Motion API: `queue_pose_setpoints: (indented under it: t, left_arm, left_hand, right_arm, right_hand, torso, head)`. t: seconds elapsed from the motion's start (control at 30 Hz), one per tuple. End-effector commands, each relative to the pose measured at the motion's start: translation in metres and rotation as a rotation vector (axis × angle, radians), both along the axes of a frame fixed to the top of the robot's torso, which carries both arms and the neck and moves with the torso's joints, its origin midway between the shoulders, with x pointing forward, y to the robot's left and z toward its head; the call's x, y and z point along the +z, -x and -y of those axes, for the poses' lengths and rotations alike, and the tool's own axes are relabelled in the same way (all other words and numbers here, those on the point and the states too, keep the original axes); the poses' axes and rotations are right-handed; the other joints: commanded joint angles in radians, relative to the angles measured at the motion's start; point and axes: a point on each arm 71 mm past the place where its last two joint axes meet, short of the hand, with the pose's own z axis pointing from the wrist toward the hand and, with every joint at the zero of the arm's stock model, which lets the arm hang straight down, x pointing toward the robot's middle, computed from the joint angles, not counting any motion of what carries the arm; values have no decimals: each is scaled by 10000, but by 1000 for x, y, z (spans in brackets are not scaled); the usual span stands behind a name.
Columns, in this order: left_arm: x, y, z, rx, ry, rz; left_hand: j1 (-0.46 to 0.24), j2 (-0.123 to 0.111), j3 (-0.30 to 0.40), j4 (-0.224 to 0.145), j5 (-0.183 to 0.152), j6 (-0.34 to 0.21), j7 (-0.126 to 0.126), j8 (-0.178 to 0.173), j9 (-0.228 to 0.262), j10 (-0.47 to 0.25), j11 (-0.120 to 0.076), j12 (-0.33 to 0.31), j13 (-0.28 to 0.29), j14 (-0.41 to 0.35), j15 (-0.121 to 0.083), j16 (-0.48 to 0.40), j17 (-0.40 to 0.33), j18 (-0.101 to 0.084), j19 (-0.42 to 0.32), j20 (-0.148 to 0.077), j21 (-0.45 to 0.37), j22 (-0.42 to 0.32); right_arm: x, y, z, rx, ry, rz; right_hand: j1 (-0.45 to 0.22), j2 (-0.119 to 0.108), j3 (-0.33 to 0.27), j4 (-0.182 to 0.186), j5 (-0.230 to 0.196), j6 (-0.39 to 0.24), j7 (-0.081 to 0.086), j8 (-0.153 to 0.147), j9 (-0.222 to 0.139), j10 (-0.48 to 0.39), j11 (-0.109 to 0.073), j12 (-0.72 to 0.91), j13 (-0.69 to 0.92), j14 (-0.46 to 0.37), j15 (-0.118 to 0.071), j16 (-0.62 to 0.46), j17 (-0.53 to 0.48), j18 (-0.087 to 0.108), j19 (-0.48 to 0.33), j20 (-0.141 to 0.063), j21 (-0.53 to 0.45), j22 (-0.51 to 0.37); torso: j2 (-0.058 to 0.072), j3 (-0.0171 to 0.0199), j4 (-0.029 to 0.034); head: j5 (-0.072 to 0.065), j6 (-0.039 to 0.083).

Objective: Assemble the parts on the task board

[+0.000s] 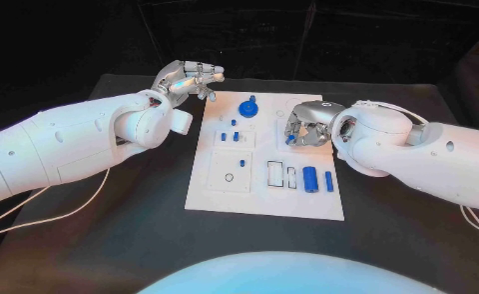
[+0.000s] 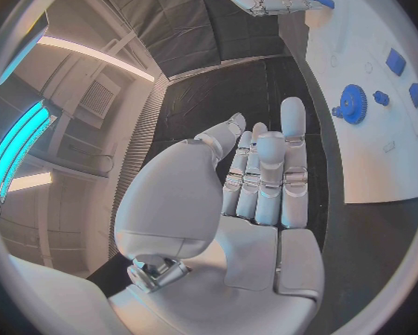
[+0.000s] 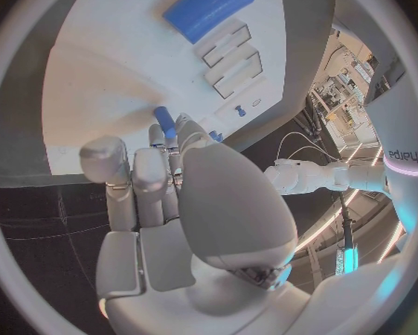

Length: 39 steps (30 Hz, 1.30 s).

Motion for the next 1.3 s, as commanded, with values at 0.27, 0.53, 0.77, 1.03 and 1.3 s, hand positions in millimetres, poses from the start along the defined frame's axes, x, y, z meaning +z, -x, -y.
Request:
queue_pose_setpoints:
  t: [0.27,0.53,0.77,1.03,1.3]
  left_arm:
    - [1,0,2,-140,91,13]
    - [1,0,1,-154,95,-1]
    - [1,1,1,-167,98,-10]
    - [2,1,1,-161,96,-14]
    - [2,1,0,-148,90,-17]
  left_hand:
    - [0,47,-47,-36,-24,-55,-19,42,-9,-64,24,64,14,-66,24,-65,-9,125,-42,1,-61,-9]
    - [-2,41,-51,-39,-24,-62,-15,45,-9,-73,27,72,14,-81,27,-78,-37,125,-44,3,-69,-15]
    - [-2,41,-51,-39,-24,-62,-15,45,-9,-73,27,72,14,-81,27,-78,-37,125,-44,3,-69,-15]
    - [-2,41,-51,-39,-24,-62,-15,45,-9,-73,27,72,14,-81,27,-78,-37,125,-44,3,-69,-15]
    - [-2,41,-51,-39,-24,-62,-15,45,-9,-73,27,72,14,-81,27,-78,-37,125,-44,3,-69,-15]
  right_arm:
    - [-1,-2,-3,130,341,137]
    - [-1,-4,-6,211,373,393]
    - [0,-3,-10,309,430,595]
    - [3,0,-12,461,196,1068]
    - [11,6,-12,602,-312,1545]
  right_hand:
    - [80,-133,342,37,-68,173,-6,-149,-75,302,-7,-499,-6,54,-96,25,-22,34,107,-23,42,12]
    - [128,-209,521,13,-63,206,-7,-219,-89,374,-4,-710,-4,51,-95,5,-52,35,104,-23,28,0]
    - [244,-207,843,-54,-247,306,-1,-262,-87,529,-7,-899,1,69,-112,47,2,21,139,-33,75,79]
    - [506,-187,1729,-350,-774,604,-41,-270,-68,947,-71,-1172,20,126,-168,238,235,-39,275,-83,316,442]
    - [289,-386,2321,-536,-765,743,-26,-329,-76,1179,-83,-1429,24,123,-180,306,299,-52,297,-108,389,532]
  torso:
    - [0,-5,4]
    - [-6,-11,2]
    - [-11,-14,2]
    - [-8,4,-6]
    - [-18,-4,-5]
  head:
    - [-13,-40]
    - [-16,-37]
    - [-16,-50]
    - [-12,-36]
    - [-44,-10]
